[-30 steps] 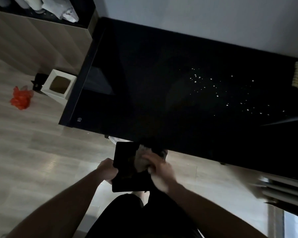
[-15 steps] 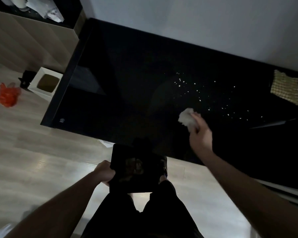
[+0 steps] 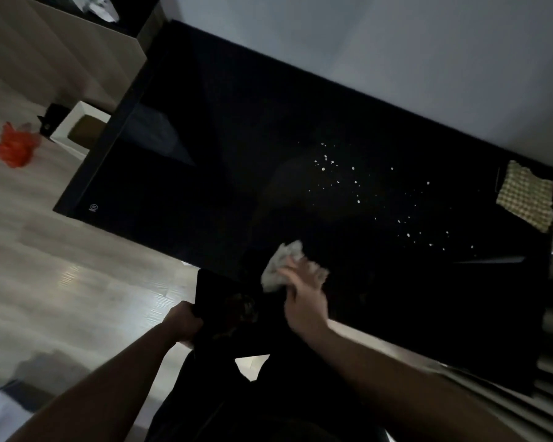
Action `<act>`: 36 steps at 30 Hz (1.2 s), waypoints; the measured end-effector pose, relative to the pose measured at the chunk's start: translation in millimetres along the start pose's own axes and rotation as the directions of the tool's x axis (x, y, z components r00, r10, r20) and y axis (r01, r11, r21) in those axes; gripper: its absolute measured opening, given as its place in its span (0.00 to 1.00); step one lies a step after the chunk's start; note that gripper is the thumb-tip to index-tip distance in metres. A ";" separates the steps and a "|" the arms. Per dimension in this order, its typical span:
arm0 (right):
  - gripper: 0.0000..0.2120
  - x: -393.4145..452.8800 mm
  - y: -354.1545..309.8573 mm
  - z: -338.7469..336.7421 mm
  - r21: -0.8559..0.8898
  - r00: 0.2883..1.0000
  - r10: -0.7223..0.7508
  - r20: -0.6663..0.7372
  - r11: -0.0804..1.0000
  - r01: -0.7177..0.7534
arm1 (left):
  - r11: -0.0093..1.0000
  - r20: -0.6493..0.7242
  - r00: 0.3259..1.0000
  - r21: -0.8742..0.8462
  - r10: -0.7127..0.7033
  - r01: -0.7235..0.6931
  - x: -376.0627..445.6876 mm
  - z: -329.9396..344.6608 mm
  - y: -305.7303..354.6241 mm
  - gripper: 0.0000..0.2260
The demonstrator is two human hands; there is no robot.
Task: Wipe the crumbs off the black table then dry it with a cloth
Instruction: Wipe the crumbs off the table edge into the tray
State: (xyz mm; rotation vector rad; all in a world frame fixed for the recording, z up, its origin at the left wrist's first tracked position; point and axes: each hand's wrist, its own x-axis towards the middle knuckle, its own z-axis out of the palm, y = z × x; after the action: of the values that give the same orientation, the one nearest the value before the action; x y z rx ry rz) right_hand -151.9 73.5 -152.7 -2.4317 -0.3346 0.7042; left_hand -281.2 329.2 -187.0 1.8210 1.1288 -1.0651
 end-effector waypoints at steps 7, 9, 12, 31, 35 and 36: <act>0.24 -17.4 -48.8 -0.1 0.308 0.990 -0.030 0.137 0.951 -0.014 | 0.995 0.031 0.998 -0.090 -0.049 0.052 -1.4 8.5 5.3 0.14; 0.25 1.4 -45.0 -21.9 0.303 0.996 -0.022 0.088 0.953 -0.006 | 0.992 0.017 0.998 -0.116 -0.054 0.056 -1.5 11.9 7.9 0.13; 0.23 51.6 -33.8 -67.9 0.250 0.999 0.006 -0.051 0.968 0.007 | 0.985 0.020 0.997 -0.157 -0.074 0.076 -0.7 17.6 10.4 0.14; 0.27 262.8 0.2 -128.5 -0.436 0.992 0.027 -0.122 0.897 -0.078 | 0.975 0.034 0.998 -0.213 -0.057 0.063 8.5 29.8 1.4 0.16; 0.26 206.7 -4.0 -79.1 -0.400 0.976 -0.212 -0.056 0.900 0.173 | 0.981 0.027 0.998 -0.184 -0.049 0.053 8.8 27.5 0.6 0.16; 0.25 187.9 -3.2 -64.9 -0.355 0.968 -0.246 -0.048 0.910 0.213 | 0.985 0.020 0.999 -0.165 -0.041 0.044 8.5 26.1 0.7 0.16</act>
State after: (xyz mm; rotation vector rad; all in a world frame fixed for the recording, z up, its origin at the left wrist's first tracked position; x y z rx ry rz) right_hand 39.7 117.7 -182.6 -2.6822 -0.7511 0.4564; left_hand -285.1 308.7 -204.7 1.6622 1.2137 -0.9787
